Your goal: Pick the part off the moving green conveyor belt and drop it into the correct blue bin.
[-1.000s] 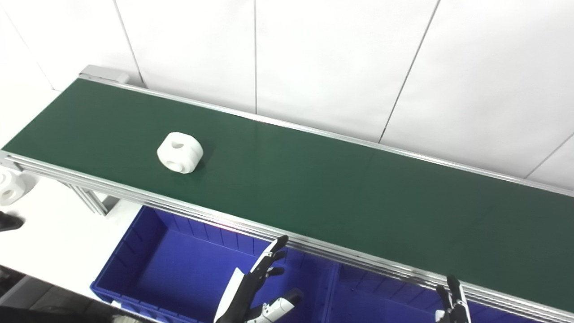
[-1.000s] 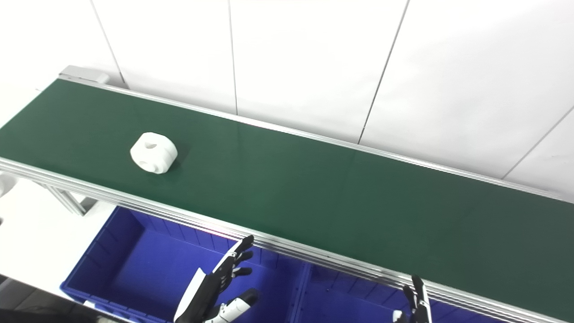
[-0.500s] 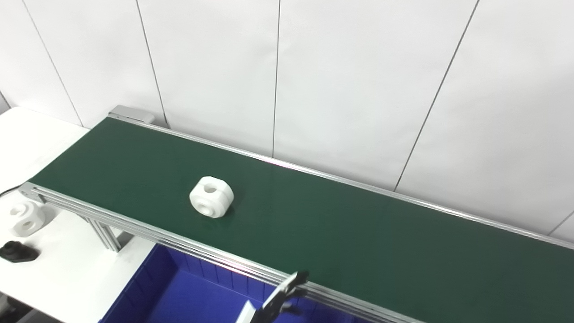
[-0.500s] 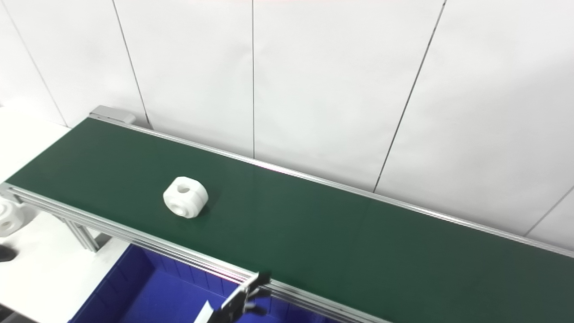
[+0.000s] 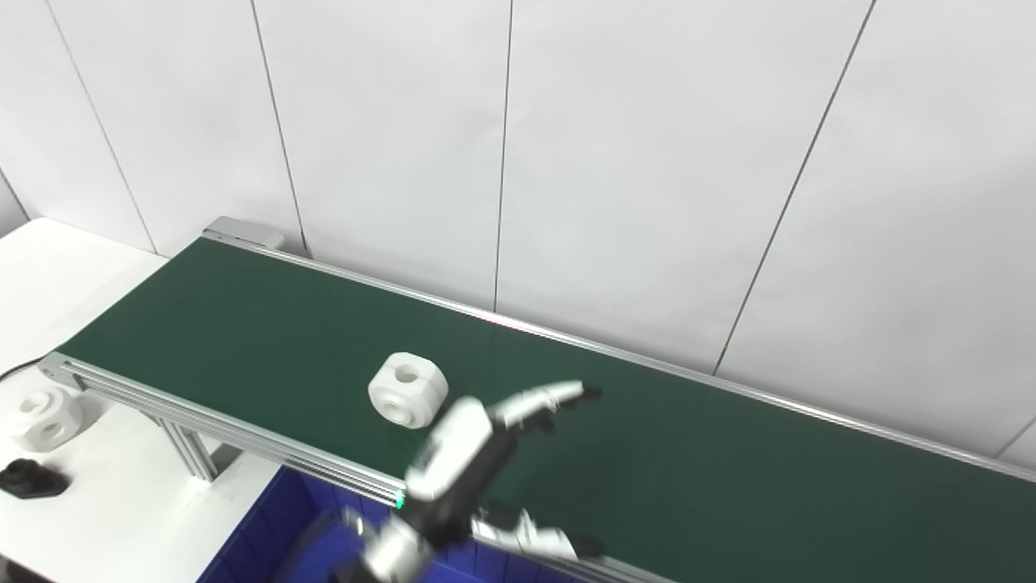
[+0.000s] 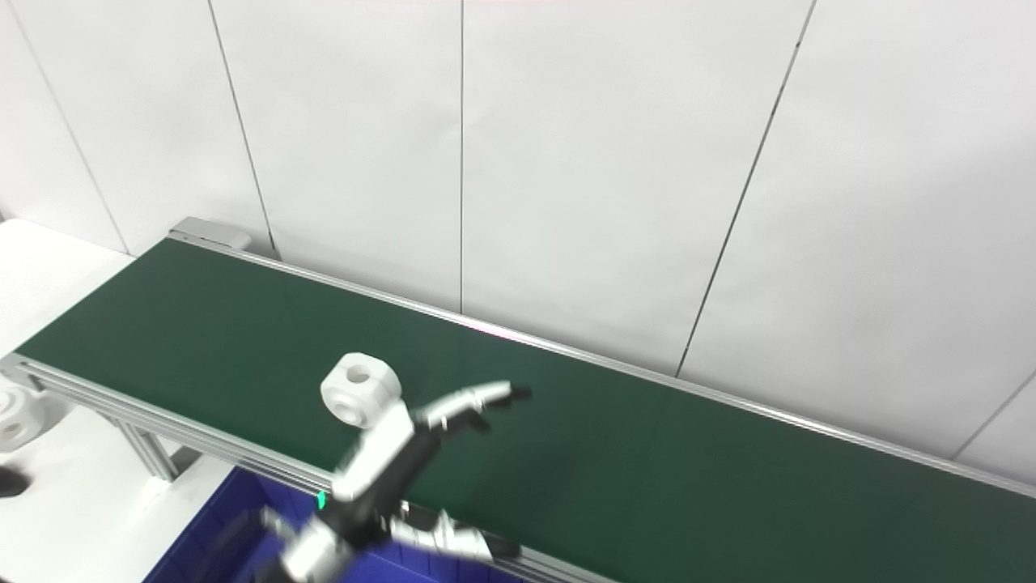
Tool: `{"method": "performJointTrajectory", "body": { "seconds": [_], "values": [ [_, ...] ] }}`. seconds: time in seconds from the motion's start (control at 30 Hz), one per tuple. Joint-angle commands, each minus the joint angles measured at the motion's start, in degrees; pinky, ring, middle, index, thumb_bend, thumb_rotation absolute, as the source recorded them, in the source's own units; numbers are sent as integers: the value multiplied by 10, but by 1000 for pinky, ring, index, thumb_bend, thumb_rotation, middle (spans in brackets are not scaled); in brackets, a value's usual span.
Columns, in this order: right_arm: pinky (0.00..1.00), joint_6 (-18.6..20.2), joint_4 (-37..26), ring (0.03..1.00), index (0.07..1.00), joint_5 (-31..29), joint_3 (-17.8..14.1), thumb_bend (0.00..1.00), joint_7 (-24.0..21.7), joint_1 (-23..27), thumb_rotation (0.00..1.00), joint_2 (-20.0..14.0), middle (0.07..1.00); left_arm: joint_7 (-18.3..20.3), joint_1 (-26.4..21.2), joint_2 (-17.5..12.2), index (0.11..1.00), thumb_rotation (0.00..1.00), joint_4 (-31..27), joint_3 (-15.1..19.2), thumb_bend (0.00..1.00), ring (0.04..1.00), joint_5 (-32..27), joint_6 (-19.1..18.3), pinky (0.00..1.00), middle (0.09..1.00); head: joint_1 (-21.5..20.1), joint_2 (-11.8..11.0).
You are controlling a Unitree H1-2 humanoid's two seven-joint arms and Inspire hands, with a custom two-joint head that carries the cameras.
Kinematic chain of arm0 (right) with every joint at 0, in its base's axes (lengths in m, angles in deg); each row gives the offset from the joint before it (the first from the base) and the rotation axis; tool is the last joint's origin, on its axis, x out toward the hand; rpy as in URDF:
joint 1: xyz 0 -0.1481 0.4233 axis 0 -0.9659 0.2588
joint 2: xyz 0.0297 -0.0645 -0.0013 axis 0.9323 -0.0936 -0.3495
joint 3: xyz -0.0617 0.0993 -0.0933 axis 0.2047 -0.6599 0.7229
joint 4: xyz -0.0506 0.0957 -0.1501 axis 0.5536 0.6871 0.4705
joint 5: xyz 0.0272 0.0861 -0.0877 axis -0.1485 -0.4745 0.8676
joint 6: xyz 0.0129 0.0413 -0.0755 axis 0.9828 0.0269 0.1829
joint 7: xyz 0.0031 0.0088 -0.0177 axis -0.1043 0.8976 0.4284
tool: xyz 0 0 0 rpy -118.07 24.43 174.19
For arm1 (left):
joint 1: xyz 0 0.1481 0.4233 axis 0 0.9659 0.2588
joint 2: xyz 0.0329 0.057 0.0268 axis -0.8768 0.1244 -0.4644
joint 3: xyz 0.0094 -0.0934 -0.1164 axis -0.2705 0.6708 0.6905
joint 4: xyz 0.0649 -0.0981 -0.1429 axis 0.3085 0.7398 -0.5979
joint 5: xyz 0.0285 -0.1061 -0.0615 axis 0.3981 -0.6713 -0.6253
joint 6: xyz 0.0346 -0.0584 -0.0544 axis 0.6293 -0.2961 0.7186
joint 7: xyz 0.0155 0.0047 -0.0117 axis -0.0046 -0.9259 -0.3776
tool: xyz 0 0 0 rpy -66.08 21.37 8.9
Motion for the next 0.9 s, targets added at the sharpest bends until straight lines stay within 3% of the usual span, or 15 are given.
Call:
{"method": "performJointTrajectory", "body": {
  "seconds": [0.0,0.1,0.2,0.3,0.4,0.63,0.87],
  "values": [
    [990,-34,-19,931,991,12,5,266,5,1,866,2,958,4,-38,-13,834,494,0,-2,935,781,28,11,734,813,-6,4],
    [934,-33,-23,895,954,23,8,333,11,1,852,4,934,41,-79,-48,833,419,19,-10,910,802,56,0,777,835,-18,14],
    [908,-33,-27,886,943,20,11,361,9,3,805,8,924,81,-120,-85,815,353,58,-22,948,815,74,-5,782,837,-32,27],
    [895,-33,-35,879,944,25,11,468,3,0,799,10,922,92,-146,-107,801,317,104,-29,994,828,84,3,788,833,-42,36],
    [880,-32,-39,871,934,27,11,530,3,-1,776,15,915,93,-160,-119,796,287,140,-36,1000,835,95,6,794,831,-54,44],
    [859,-32,-47,861,922,22,13,536,-4,-4,693,19,907,92,-191,-138,809,293,243,-61,1000,873,134,-4,861,862,-64,56],
    [832,-33,-48,823,919,24,12,540,-3,-6,663,23,892,121,-200,-149,832,314,263,-82,1000,913,154,-33,923,898,-67,64]
  ]
}}
